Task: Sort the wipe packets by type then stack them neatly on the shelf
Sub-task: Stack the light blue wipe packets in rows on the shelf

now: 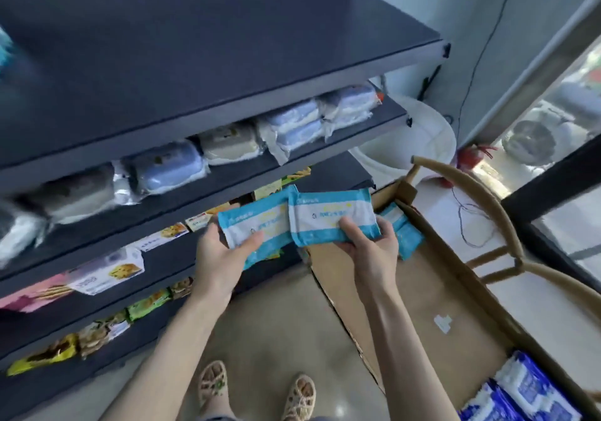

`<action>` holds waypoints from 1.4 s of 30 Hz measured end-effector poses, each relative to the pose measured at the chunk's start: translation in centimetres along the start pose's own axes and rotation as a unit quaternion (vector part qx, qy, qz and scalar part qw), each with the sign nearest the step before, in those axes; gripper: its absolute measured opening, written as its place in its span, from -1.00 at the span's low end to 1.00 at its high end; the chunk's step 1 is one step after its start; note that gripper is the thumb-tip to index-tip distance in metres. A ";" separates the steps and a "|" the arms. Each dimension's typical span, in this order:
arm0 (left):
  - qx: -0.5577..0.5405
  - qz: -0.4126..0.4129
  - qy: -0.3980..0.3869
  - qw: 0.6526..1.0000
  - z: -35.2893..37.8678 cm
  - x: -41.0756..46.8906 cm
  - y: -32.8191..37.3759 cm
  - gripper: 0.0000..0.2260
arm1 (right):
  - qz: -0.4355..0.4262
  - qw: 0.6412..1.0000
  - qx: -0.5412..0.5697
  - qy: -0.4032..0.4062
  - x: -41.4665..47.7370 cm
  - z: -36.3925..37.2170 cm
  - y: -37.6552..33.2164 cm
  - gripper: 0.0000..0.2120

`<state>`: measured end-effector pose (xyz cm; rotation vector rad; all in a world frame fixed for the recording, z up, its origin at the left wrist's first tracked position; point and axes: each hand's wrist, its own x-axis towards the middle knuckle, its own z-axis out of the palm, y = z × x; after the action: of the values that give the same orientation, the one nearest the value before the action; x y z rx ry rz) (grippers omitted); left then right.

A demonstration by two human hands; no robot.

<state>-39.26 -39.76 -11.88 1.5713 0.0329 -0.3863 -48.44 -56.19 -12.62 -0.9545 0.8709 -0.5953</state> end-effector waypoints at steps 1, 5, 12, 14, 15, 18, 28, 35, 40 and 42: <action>-0.018 0.009 0.005 1.000 -1.7 0.5 1.1 -0.75 | -0.007 1.000 -0.004 -0.026 -0.5 2.2 -0.3 -0.67; -0.037 0.056 0.024 0.997 -9.3 2.2 5.3 -0.83 | -0.037 0.991 -0.025 -0.126 -2.6 10.9 -0.4 -0.67; -0.011 0.135 0.066 0.989 -23.1 5.2 11.6 -0.94 | -0.060 0.978 -0.039 -0.196 -6.9 25.2 2.1 -0.86; 0.013 0.155 0.072 0.985 -26.6 6.3 13.2 -0.94 | -0.077 0.975 -0.049 -0.201 -7.7 28.7 2.8 -0.91; 0.037 0.171 0.075 0.982 -28.3 6.9 14.0 -0.93 | -0.087 0.973 -0.055 -0.204 -8.0 30.3 3.1 -0.91; 0.133 0.208 0.077 0.966 -32.6 9.3 16.5 -0.93 | -0.113 0.967 -0.070 -0.216 -8.7 34.6 3.6 -0.88; 0.365 0.205 0.062 0.906 -39.4 21.2 22.8 -0.85 | -0.176 0.940 -0.136 -0.257 -7.0 45.7 3.9 -0.77; 0.496 0.187 0.069 0.845 -39.7 25.1 23.7 -0.84 | -0.195 0.919 -0.180 -0.290 -3.8 49.4 4.9 -0.76; 0.574 0.197 0.071 0.792 -40.4 25.9 24.9 -0.84 | -0.223 0.898 -0.236 -0.299 -1.9 50.6 5.5 -0.78; 0.568 0.202 0.048 0.796 -40.7 26.0 25.4 -0.83 | -0.237 0.882 -0.269 -0.307 -1.5 50.9 5.9 -0.77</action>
<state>0.86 -6.94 5.28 2.7150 -0.5495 0.0759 -5.85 -29.57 -2.12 -1.7762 0.2078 -0.4112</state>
